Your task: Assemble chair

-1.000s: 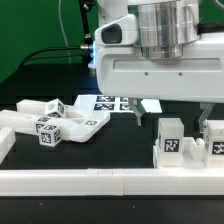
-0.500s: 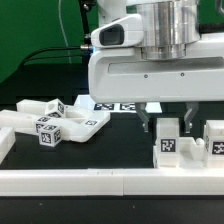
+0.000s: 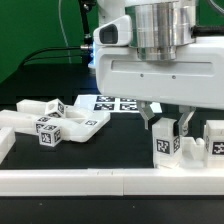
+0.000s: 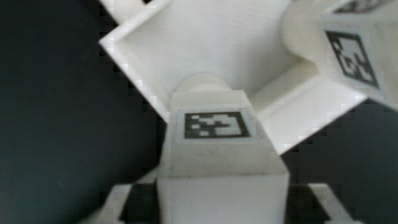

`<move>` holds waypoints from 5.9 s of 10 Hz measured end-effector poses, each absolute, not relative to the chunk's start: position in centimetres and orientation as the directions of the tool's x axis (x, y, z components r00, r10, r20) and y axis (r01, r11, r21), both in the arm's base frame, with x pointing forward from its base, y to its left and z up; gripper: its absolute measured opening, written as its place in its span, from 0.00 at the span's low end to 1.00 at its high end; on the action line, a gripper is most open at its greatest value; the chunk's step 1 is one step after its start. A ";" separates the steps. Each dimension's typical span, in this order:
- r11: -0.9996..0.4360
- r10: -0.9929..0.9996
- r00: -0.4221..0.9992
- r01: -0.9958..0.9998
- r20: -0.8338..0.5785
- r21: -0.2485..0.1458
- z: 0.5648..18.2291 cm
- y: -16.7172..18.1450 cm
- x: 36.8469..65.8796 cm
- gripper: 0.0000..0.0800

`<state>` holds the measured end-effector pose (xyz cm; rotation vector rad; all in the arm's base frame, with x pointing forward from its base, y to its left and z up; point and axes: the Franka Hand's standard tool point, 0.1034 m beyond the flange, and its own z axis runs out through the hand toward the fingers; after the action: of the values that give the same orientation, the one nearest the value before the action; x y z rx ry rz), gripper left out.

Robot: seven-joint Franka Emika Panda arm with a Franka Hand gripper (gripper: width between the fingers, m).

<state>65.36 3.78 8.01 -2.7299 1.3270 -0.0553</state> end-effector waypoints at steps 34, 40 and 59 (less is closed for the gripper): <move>0.221 -0.970 -0.212 -0.973 -0.117 -0.068 7.3 4.8 65.0 0.38; -0.449 -0.889 0.455 -0.887 -0.044 -0.110 7.4 5.7 64.9 0.81; 0.237 -0.965 -0.228 -0.970 -0.128 -0.056 7.1 4.7 65.1 0.36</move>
Offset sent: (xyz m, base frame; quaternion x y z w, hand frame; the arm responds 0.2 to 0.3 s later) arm 0.0282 0.0020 0.0213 0.1353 -0.0123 0.3635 0.9216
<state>65.07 4.73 7.15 -1.8609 2.3607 0.0530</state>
